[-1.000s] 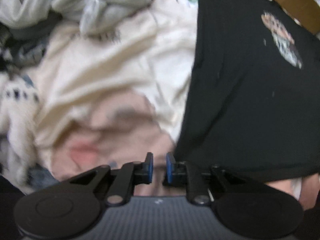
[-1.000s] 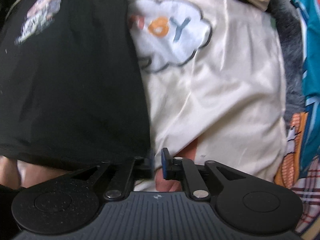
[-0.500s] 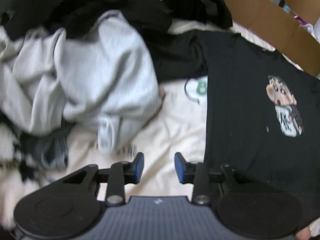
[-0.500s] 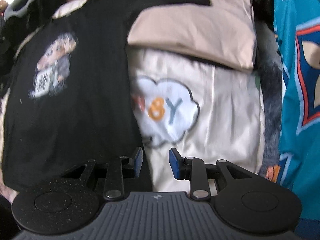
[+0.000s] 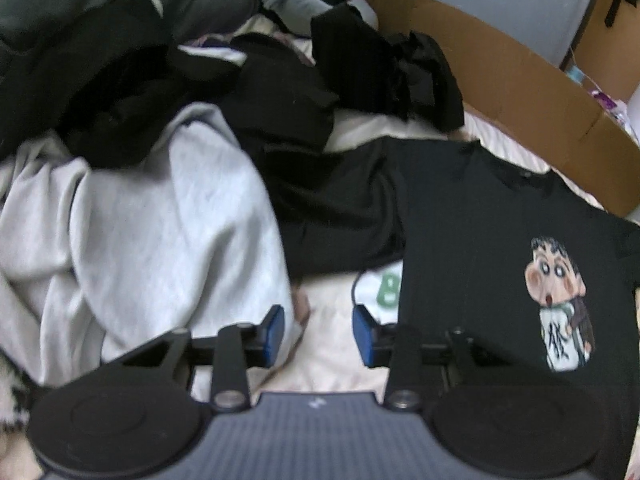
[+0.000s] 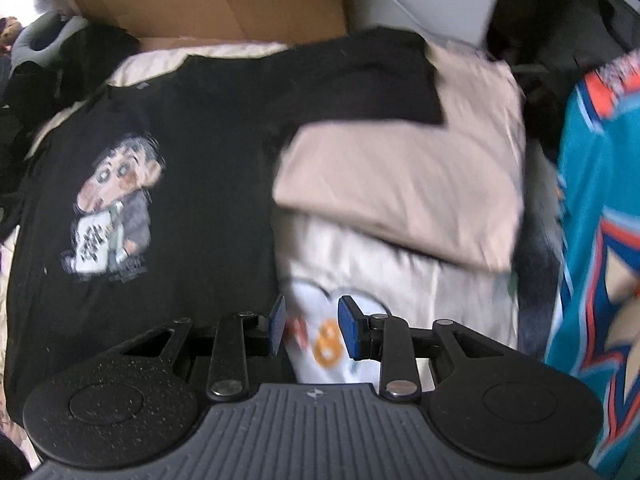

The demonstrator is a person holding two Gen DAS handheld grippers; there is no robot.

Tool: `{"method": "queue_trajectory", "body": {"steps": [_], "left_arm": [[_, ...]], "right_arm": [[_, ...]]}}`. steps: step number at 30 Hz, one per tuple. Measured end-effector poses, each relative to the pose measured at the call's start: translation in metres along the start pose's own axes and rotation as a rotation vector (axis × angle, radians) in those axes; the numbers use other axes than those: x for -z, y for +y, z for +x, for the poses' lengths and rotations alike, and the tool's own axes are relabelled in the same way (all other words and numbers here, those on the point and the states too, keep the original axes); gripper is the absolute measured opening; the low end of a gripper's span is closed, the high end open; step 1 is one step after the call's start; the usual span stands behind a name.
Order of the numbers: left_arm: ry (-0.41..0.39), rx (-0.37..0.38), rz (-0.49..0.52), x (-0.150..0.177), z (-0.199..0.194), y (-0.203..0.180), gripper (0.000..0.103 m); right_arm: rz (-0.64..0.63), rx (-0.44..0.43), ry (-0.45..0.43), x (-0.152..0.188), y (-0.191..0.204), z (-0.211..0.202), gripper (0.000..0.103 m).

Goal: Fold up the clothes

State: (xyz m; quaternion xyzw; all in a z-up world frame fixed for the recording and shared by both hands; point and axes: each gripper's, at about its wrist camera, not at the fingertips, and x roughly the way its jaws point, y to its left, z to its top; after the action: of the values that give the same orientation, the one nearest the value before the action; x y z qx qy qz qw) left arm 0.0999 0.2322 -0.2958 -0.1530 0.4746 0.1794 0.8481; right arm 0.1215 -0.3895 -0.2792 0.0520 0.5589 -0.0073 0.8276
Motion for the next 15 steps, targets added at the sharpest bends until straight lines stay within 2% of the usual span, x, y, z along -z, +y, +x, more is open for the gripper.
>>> {"method": "queue_trajectory", "body": {"steps": [6,7,9,15], "left_arm": [[-0.034,0.013,-0.008,-0.024,0.025,-0.009,0.042],[-0.028,-0.002,0.001,-0.027,0.032,-0.011,0.047],[-0.009,-0.062,0.022,-0.031,0.05,-0.017,0.045],[-0.004,-0.073,-0.056,-0.028,0.094,-0.011,0.043]], "right_arm": [[-0.086,-0.032,-0.032,-0.041,0.028,0.014,0.036],[-0.103,-0.039,-0.037,-0.047,0.033,0.017,0.036],[-0.139,-0.051,-0.047,-0.06,0.045,0.025,0.036],[-0.227,-0.105,-0.066,-0.09,0.084,0.051,0.036]]}}
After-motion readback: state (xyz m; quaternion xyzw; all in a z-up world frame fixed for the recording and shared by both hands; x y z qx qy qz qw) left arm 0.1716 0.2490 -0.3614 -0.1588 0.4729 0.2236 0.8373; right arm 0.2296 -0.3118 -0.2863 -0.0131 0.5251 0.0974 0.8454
